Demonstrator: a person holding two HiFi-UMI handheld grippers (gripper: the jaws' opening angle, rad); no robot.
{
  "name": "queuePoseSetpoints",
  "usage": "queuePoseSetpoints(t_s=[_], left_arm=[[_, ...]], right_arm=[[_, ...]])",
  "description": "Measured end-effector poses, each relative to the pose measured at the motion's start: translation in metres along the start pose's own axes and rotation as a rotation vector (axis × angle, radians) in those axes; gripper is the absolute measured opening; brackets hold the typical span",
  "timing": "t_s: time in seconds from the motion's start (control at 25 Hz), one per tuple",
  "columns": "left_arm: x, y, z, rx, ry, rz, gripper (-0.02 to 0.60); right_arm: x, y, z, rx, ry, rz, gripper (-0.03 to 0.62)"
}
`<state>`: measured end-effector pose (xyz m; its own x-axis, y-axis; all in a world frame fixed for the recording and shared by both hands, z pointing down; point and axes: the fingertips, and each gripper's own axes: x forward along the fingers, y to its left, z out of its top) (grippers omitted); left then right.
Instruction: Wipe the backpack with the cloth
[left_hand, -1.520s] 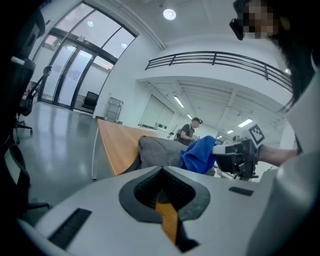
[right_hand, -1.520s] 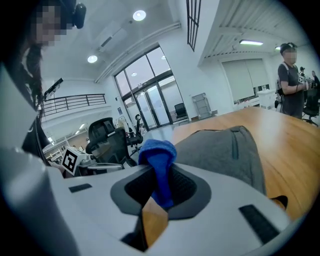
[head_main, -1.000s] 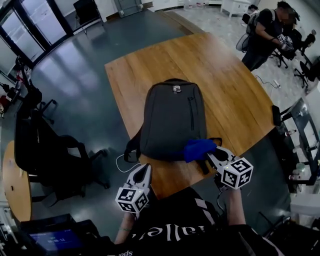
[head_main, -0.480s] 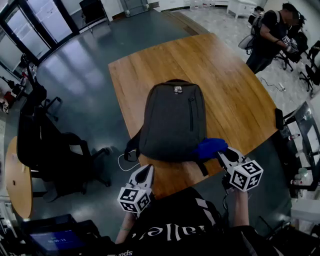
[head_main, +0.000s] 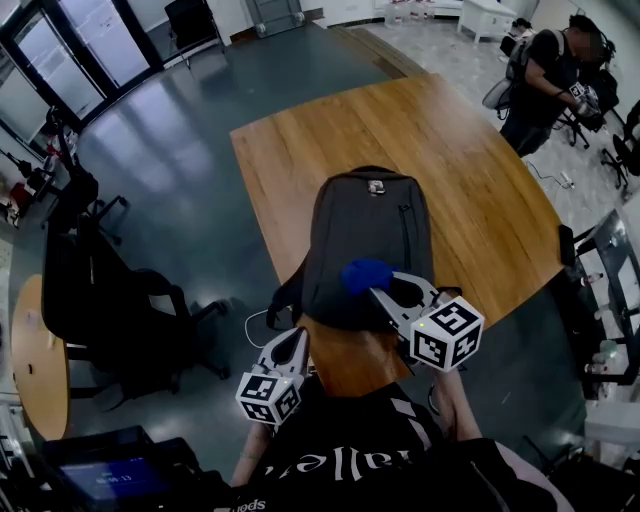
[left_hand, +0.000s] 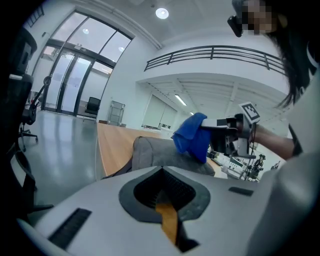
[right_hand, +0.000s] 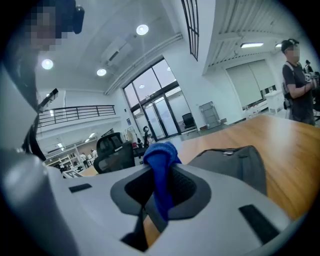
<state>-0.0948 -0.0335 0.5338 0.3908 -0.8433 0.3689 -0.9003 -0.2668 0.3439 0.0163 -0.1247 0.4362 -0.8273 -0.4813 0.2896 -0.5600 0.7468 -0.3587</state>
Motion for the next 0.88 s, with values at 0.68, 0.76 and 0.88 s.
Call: queuePoseSetpoints(t_s=[0.68, 0.76, 0.88], left_arm=[[-0.011, 0.075, 0.018, 0.002, 0.017, -0.051, -0.002], [-0.009, 0.075, 0.018, 0.005, 0.022, -0.066, -0.002], [-0.004, 0.072, 0.018, 0.008, 0.027, -0.087, -0.002]], right_arm=[[0.146, 0.040, -0.019, 0.070, 0.115, 0.038, 0.054], [0.131, 0.024, -0.015, 0.080, 0.092, -0.010, 0.054], [0.103, -0.001, -0.007, 0.096, 0.057, -0.077, 0.055]])
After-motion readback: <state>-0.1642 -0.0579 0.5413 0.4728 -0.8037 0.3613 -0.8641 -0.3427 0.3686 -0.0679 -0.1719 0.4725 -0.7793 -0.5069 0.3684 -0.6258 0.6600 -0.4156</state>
